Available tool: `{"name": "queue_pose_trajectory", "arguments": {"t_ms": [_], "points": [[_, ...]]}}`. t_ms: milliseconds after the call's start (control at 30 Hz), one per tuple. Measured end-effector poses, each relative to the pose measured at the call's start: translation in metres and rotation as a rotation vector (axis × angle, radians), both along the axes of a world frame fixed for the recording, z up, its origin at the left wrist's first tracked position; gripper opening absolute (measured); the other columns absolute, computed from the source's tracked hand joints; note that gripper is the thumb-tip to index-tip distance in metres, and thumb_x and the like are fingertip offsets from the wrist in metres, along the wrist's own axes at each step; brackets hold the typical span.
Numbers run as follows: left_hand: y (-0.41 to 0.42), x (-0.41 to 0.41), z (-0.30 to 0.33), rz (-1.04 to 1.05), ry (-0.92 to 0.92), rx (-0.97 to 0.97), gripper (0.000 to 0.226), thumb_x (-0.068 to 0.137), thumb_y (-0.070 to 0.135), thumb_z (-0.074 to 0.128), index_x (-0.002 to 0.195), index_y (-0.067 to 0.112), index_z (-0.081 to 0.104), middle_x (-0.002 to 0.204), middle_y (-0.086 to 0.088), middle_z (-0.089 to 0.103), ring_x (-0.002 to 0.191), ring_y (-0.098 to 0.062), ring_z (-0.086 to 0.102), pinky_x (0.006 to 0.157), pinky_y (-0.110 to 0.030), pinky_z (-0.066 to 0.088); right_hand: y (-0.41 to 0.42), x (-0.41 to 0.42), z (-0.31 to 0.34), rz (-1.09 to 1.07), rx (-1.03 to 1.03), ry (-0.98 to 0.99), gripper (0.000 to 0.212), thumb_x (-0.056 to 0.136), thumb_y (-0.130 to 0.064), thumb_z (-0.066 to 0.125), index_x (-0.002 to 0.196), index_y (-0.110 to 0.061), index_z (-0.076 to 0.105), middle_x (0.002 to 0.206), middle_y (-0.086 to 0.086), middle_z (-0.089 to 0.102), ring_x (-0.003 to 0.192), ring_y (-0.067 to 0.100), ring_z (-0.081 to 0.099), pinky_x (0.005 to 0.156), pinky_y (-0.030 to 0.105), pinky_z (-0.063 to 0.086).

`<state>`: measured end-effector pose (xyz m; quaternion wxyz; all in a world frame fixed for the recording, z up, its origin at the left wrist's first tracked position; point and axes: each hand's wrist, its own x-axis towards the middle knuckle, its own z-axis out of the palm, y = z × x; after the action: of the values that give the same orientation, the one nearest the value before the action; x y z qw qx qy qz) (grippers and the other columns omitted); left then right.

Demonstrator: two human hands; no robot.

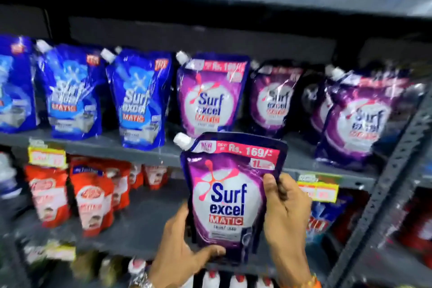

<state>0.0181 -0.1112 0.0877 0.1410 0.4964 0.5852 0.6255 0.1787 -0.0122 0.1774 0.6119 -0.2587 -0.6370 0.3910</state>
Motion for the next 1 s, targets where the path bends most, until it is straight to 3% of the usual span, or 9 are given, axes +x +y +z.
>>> {"name": "queue_pose_trajectory", "arguments": {"t_ms": [100, 167, 233, 333, 433, 600, 700, 800, 1000], "points": [[0.028, 0.022, 0.052, -0.021, 0.047, 0.048, 0.102, 0.053, 0.029, 0.097, 0.141, 0.033, 0.046, 0.123, 0.011, 0.072, 0.116, -0.011, 0.069, 0.101, -0.044, 0.055, 0.028, 0.021, 0.052, -0.059, 0.095, 0.006, 0.036, 0.100, -0.025, 0.056, 0.068, -0.013, 0.049, 0.060, -0.007, 0.052, 0.061, 0.007, 0.040, 0.054, 0.034, 0.037], [0.047, 0.035, 0.088, -0.014, 0.111, 0.078, 0.099, 0.052, 0.040, 0.095, 0.138, 0.034, 0.047, 0.125, 0.016, 0.070, 0.119, -0.007, 0.065, 0.105, -0.040, 0.052, 0.056, 0.031, 0.083, -0.076, 0.122, 0.019, 0.043, 0.100, -0.025, 0.057, 0.063, -0.012, 0.038, 0.056, -0.014, 0.038, 0.059, 0.004, 0.030, 0.053, 0.030, 0.027], [0.069, 0.043, 0.116, 0.031, 0.177, 0.074, 0.099, 0.049, 0.050, 0.093, 0.136, 0.036, 0.046, 0.127, 0.018, 0.066, 0.121, -0.005, 0.061, 0.108, -0.035, 0.049, 0.090, 0.037, 0.106, -0.114, 0.127, 0.034, 0.046, 0.094, -0.036, 0.058, 0.066, -0.005, 0.039, 0.057, 0.001, 0.041, 0.062, 0.009, 0.033, 0.056, 0.032, 0.029], [0.103, 0.052, 0.144, 0.048, 0.184, 0.044, 0.094, 0.051, 0.040, 0.095, 0.131, 0.026, 0.050, 0.124, 0.013, 0.067, 0.116, -0.006, 0.062, 0.106, -0.031, 0.049, 0.131, 0.042, 0.126, -0.140, 0.076, 0.059, 0.052, 0.087, -0.048, 0.058, 0.075, 0.001, 0.047, 0.068, 0.030, 0.052, 0.067, 0.016, 0.042, 0.062, 0.037, 0.035], [0.134, 0.057, 0.157, 0.047, 0.178, -0.018, 0.092, 0.053, 0.035, 0.096, 0.131, 0.019, 0.049, 0.130, 0.004, 0.065, 0.119, -0.012, 0.060, 0.102, -0.028, 0.047, 0.153, 0.043, 0.141, -0.170, 0.066, -0.006, 0.042, 0.092, -0.036, 0.059, 0.064, -0.006, 0.050, 0.059, 0.009, 0.054, 0.059, 0.014, 0.045, 0.056, 0.038, 0.036], [0.167, 0.053, 0.155, 0.106, 0.162, -0.125, 0.089, 0.051, 0.025, 0.097, 0.124, 0.012, 0.049, 0.128, -0.005, 0.066, 0.119, -0.022, 0.062, 0.099, -0.036, 0.051, 0.180, 0.038, 0.137, -0.199, 0.009, -0.111, 0.041, 0.090, -0.038, 0.060, 0.081, 0.002, 0.063, 0.068, 0.016, 0.068, 0.063, 0.014, 0.052, 0.057, 0.039, 0.047], [0.178, 0.050, 0.154, 0.125, 0.147, -0.150, 0.098, 0.052, 0.023, 0.097, 0.132, 0.009, 0.043, 0.133, -0.007, 0.063, 0.123, -0.025, 0.060, 0.102, -0.040, 0.051, 0.176, 0.038, 0.141, -0.188, 0.009, -0.173, 0.037, 0.097, -0.025, 0.059, 0.074, 0.004, 0.057, 0.061, 0.018, 0.056, 0.059, 0.015, 0.044, 0.049, 0.031, 0.032], [0.184, 0.049, 0.157, 0.107, 0.130, -0.189, 0.098, 0.056, 0.021, 0.096, 0.135, 0.009, 0.040, 0.134, -0.008, 0.062, 0.124, -0.026, 0.059, 0.104, -0.038, 0.049, 0.186, 0.035, 0.142, -0.211, -0.019, -0.182, 0.040, 0.098, -0.021, 0.059, 0.060, -0.015, 0.047, 0.053, -0.005, 0.044, 0.051, 0.009, 0.036, 0.047, 0.025, 0.028], [0.191, 0.051, 0.156, 0.086, 0.137, -0.226, 0.086, 0.061, 0.020, 0.094, 0.127, 0.009, 0.041, 0.130, -0.011, 0.064, 0.120, -0.027, 0.062, 0.099, -0.037, 0.052, 0.199, 0.031, 0.140, -0.166, -0.077, -0.143, 0.013, 0.099, -0.024, 0.059, 0.092, -0.015, 0.053, 0.073, -0.006, 0.057, 0.064, 0.001, 0.048, 0.049, 0.006, 0.039]]}}
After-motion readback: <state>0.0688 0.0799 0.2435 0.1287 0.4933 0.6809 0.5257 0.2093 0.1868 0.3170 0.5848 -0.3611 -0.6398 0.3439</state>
